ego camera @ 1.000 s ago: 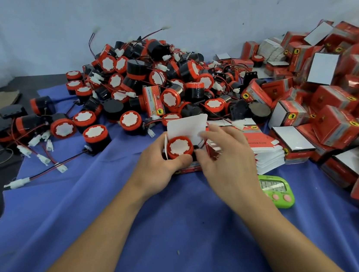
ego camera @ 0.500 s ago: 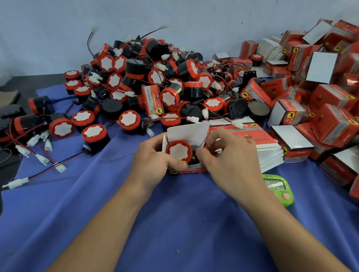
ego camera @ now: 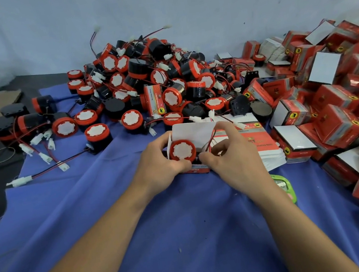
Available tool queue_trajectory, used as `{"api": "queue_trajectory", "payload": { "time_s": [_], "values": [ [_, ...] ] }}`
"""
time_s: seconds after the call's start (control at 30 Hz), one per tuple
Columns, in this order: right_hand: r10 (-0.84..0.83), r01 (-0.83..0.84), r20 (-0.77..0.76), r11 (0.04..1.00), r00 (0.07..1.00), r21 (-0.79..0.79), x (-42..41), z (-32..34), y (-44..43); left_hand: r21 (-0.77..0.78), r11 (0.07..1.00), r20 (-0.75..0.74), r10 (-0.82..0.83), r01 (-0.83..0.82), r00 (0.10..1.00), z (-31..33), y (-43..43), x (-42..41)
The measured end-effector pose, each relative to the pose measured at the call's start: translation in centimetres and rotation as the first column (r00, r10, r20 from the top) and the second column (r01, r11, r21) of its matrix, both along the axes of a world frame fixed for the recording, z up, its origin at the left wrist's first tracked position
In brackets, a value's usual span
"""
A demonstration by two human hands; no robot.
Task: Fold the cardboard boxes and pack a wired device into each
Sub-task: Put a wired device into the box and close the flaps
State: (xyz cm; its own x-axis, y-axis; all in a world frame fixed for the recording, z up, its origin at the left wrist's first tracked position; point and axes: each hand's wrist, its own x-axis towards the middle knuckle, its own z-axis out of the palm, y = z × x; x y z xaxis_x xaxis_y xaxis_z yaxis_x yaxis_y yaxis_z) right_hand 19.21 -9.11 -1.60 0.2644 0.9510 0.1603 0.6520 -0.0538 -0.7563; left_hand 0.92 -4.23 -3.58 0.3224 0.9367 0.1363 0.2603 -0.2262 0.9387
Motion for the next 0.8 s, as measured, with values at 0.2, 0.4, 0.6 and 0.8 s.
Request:
{"api": "queue_trajectory", "payload": {
  "time_s": [0.2, 0.4, 0.6, 0.8],
  "values": [
    [-0.017, 0.019, -0.024, 0.996, 1.0, 0.083, -0.2, -0.4, -0.1, 0.153, 0.987, 0.011, 0.043, -0.044, 0.999, 0.3, -0.4, -0.1],
    [0.063, -0.057, 0.12, 0.997, 0.991, -0.056, 0.3, -0.2, 0.5, 0.079, 0.994, -0.088, -0.075, 0.082, 0.993, 0.2, 0.1, -0.5],
    [-0.2, 0.113, 0.194, 0.917, 0.96, 0.383, -0.4, 0.8, -0.4, 0.138, 0.99, -0.194, 0.054, -0.028, 0.98, -0.4, 0.1, 0.1],
    [0.2, 0.21, -0.535, 0.766, 0.821, 0.608, 0.5, 3.7, -1.7, 0.335, 0.89, -0.131, 0.369, -0.309, 0.92, -0.3, 0.1, -0.2]
  ]
}}
